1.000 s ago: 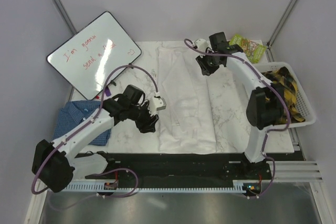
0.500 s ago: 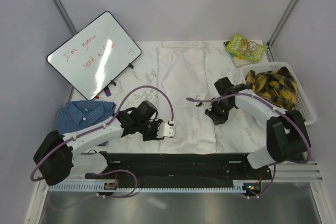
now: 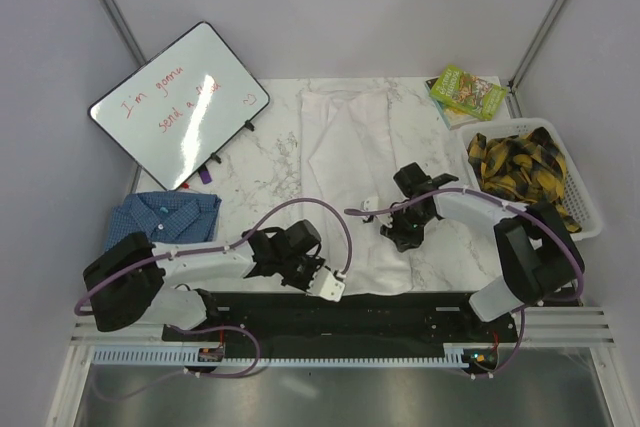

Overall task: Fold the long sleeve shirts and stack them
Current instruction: Fold the shirt

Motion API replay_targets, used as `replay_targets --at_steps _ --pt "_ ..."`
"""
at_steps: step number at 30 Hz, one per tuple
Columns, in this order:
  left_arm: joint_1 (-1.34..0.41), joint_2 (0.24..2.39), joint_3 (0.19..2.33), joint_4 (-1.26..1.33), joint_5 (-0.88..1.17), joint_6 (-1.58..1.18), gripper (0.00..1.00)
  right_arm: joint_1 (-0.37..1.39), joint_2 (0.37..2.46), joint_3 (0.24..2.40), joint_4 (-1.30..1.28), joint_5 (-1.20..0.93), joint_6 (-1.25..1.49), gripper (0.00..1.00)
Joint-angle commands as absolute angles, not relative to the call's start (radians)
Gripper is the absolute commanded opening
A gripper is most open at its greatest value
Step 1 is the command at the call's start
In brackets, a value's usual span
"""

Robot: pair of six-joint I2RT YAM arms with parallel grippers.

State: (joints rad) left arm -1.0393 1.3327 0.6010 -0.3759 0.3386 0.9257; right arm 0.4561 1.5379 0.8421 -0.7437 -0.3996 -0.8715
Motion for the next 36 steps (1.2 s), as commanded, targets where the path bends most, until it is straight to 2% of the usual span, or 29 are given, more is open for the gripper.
replay_targets --at_steps 1,2,3,5,6,7,8,14,18,22,26,36 --pt "-1.055 1.313 0.577 -0.351 0.316 0.948 0.33 0.480 1.491 0.819 -0.695 -0.462 -0.891 0.26" --pt "-1.052 1.246 0.566 -0.354 0.316 0.940 0.42 0.480 1.435 0.816 -0.692 -0.456 -0.899 0.27" --pt "-1.051 1.189 0.551 -0.363 0.340 0.942 0.47 0.477 1.395 0.812 -0.698 -0.448 -0.914 0.28" --pt "-1.049 1.027 0.497 -0.397 0.371 0.965 0.55 0.474 1.303 0.779 -0.704 -0.442 -0.987 0.36" --pt "-1.049 0.982 0.474 -0.411 0.391 0.962 0.63 0.474 1.210 0.769 -0.719 -0.439 -1.015 0.41" --pt "-1.049 0.950 0.466 -0.419 0.396 0.957 0.65 0.474 1.166 0.756 -0.732 -0.436 -1.044 0.49" --pt "-1.049 0.922 0.460 -0.439 0.396 0.956 0.66 0.476 1.125 0.733 -0.751 -0.437 -1.114 0.52" --pt "-1.051 0.952 0.434 -0.373 0.350 0.954 0.67 0.477 0.780 0.524 -0.914 -0.411 -1.438 0.64" --pt "-1.052 0.983 0.405 -0.290 0.342 1.009 0.67 0.476 0.628 0.427 -0.965 -0.419 -1.645 0.75" --pt "-1.065 0.948 0.330 -0.187 0.350 1.083 0.67 0.476 0.601 0.393 -0.992 -0.428 -1.736 0.75" --pt "-1.084 1.003 0.314 -0.129 0.339 1.059 0.65 0.479 0.658 0.388 -0.989 -0.475 -1.763 0.73" --pt "-1.126 1.089 0.293 0.023 0.316 1.028 0.63 0.520 0.693 0.351 -0.896 -0.534 -1.750 0.61"
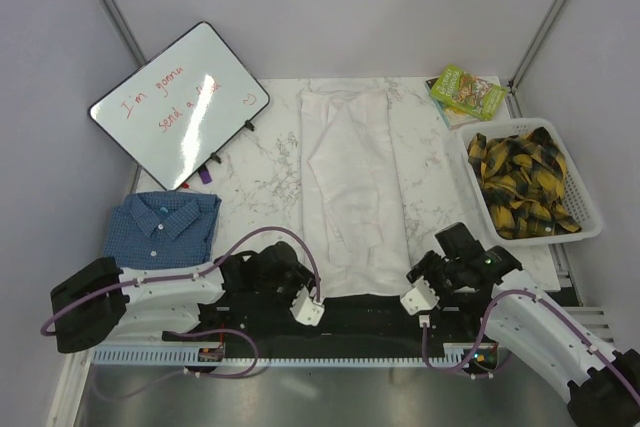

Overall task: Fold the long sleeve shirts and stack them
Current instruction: Fold the shirt

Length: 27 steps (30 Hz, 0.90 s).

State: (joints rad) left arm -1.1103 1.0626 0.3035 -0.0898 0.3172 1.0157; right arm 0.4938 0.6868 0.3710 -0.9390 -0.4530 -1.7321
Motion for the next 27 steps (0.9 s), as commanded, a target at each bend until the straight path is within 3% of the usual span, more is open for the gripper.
replay_targets --at_steps 1,14,19,25,27 --pt "-1.127 1.095 0.293 0.026 0.319 1.029 0.63 0.529 0.704 0.344 -0.882 -0.537 -1.740 0.60" --pt "-1.138 1.132 0.293 0.043 0.293 1.035 0.57 0.612 0.752 0.319 -0.787 -0.551 -1.684 0.50" --pt "-1.143 1.127 0.288 0.043 0.293 1.042 0.50 0.638 0.713 0.299 -0.778 -0.557 -1.654 0.43" --pt "-1.144 1.105 0.290 0.044 0.304 1.025 0.32 0.673 0.744 0.307 -0.715 -0.558 -1.571 0.25" --pt "-1.144 1.094 0.291 0.043 0.314 1.011 0.27 0.686 0.758 0.324 -0.700 -0.563 -1.530 0.14"
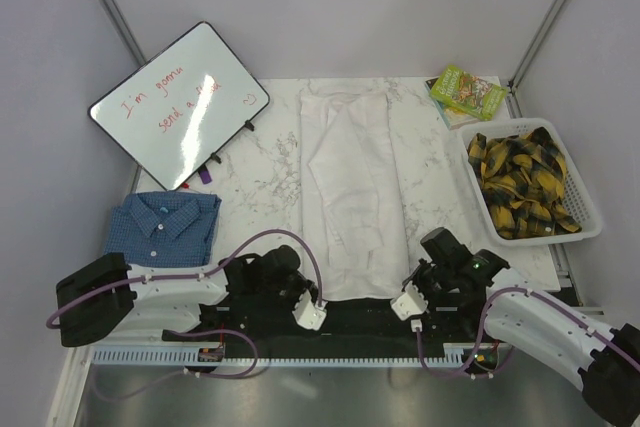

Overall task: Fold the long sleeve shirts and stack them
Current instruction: Fold the shirt

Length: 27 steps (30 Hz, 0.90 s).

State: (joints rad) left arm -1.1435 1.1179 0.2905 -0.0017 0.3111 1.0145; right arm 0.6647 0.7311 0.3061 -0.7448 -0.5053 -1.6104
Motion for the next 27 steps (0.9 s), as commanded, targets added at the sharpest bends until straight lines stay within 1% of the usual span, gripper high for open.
replay_targets --at_steps 1,2,3,4,6,7,12,15,17,21,23,27 --pt "-1.146 1.094 0.293 0.040 0.316 1.005 0.23 0.693 0.770 0.328 -0.692 -0.563 -1.517 0.10" --pt "-1.146 1.094 0.299 0.034 0.314 0.999 0.20 0.701 0.776 0.333 -0.690 -0.558 -1.506 0.03" --pt "-1.146 1.091 0.301 0.028 0.314 0.991 0.16 0.704 0.778 0.336 -0.689 -0.557 -1.496 0.00" --pt "-1.146 1.088 0.304 0.022 0.314 0.991 0.10 0.709 0.775 0.336 -0.696 -0.557 -1.497 0.00" --pt "-1.152 1.071 0.302 0.006 0.322 0.992 0.03 0.712 0.758 0.342 -0.716 -0.561 -1.500 0.00" --pt "-1.158 1.043 0.302 0.006 0.327 0.991 0.02 0.719 0.733 0.345 -0.739 -0.564 -1.494 0.00" --pt "-1.192 0.928 0.331 -0.121 0.353 0.948 0.02 0.753 0.690 0.417 -0.759 -0.574 -1.385 0.00" --pt "-1.175 0.939 0.371 -0.133 0.288 0.897 0.02 0.755 0.776 0.488 -0.706 -0.525 -1.260 0.00" --pt "-1.099 0.962 0.413 -0.133 0.314 0.878 0.02 0.753 0.852 0.555 -0.701 -0.506 -1.210 0.00" --pt "-0.982 1.011 0.484 -0.103 0.366 0.896 0.02 0.703 0.923 0.646 -0.635 -0.517 -1.169 0.00" --pt "-0.911 1.050 0.515 -0.089 0.389 0.902 0.02 0.675 0.980 0.693 -0.634 -0.523 -1.184 0.00" --pt "-0.816 1.142 0.596 -0.037 0.437 0.957 0.02 0.551 1.051 0.739 -0.623 -0.551 -1.264 0.00"
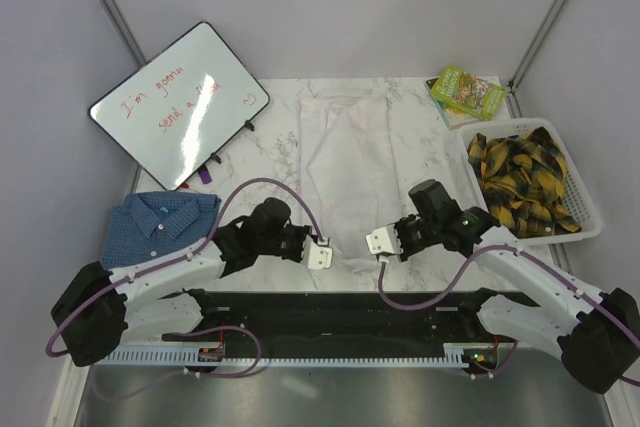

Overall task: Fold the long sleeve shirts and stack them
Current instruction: Fold the shirt

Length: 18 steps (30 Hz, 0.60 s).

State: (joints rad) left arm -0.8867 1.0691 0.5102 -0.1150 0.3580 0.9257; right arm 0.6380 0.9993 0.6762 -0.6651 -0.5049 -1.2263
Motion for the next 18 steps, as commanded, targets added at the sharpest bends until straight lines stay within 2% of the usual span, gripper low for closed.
replay_targets --at_steps 1,9,18 --pt "-0.786 1.166 0.607 -0.009 0.437 0.982 0.02 0.532 1.066 0.747 -0.615 -0.557 -1.272 0.00" --pt "-0.615 1.393 0.808 0.090 0.511 1.057 0.02 0.364 1.365 0.981 -0.516 -0.600 -1.345 0.00" --pt "-0.456 1.725 1.026 0.156 0.528 1.178 0.02 0.290 1.733 1.233 -0.408 -0.604 -1.367 0.00"
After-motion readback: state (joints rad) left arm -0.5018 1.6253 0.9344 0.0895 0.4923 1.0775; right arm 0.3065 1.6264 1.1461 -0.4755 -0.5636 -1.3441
